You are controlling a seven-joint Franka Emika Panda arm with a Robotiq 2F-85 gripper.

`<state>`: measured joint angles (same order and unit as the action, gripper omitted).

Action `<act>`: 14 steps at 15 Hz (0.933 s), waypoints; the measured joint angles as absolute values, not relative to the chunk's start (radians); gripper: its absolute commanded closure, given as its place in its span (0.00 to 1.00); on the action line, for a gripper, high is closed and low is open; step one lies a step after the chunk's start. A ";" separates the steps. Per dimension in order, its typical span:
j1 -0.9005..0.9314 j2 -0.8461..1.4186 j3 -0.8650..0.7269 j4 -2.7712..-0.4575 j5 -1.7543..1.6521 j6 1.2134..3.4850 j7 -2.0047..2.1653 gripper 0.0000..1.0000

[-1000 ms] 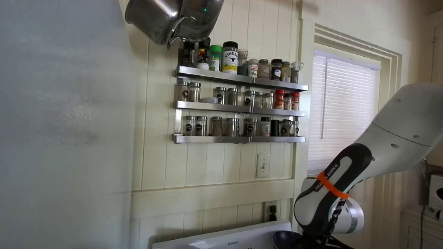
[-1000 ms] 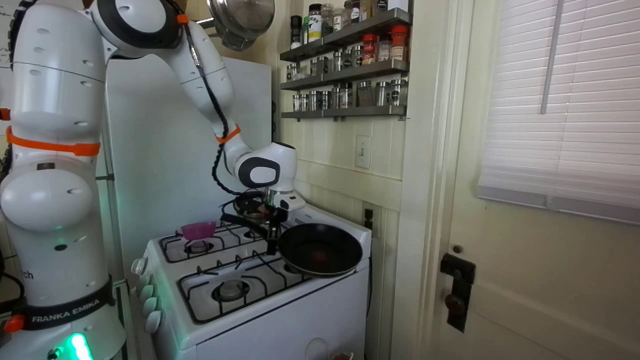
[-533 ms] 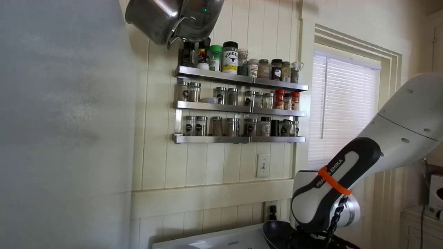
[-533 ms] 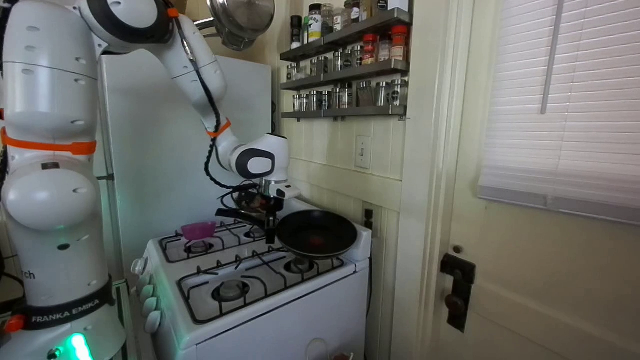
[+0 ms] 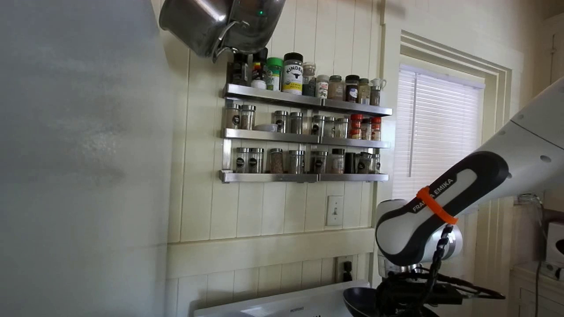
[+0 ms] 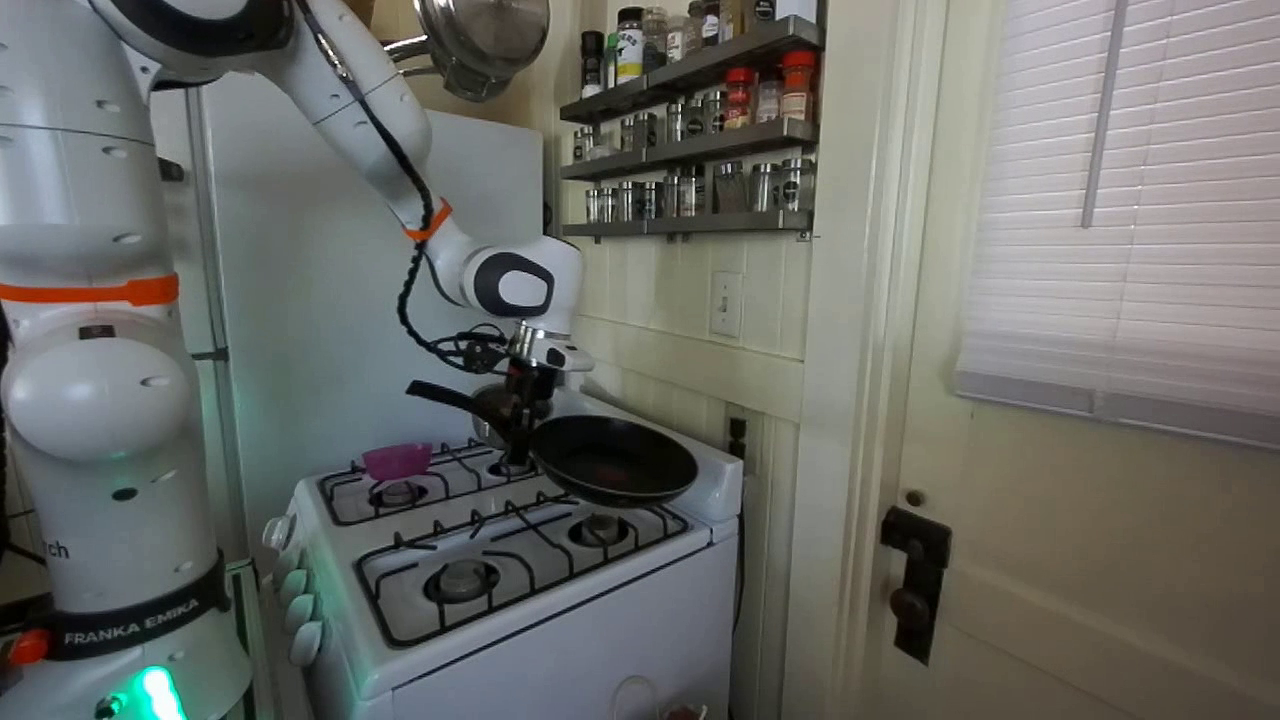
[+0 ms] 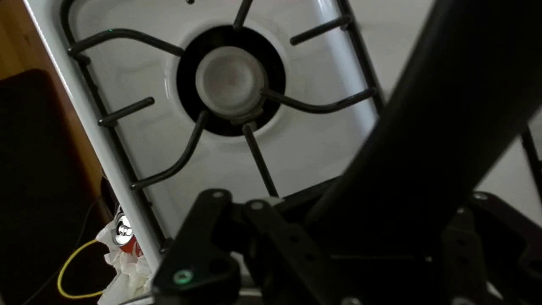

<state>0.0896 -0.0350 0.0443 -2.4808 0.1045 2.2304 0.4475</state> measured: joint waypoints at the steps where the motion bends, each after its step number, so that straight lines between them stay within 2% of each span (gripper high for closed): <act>1: 0.089 -0.038 0.047 -2.481 0.107 2.222 0.448 1.00; 14: 0.111 0.016 0.108 -2.479 0.274 2.195 0.388 1.00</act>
<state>0.1108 0.0162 0.1080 -2.4788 0.2740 2.1946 0.3884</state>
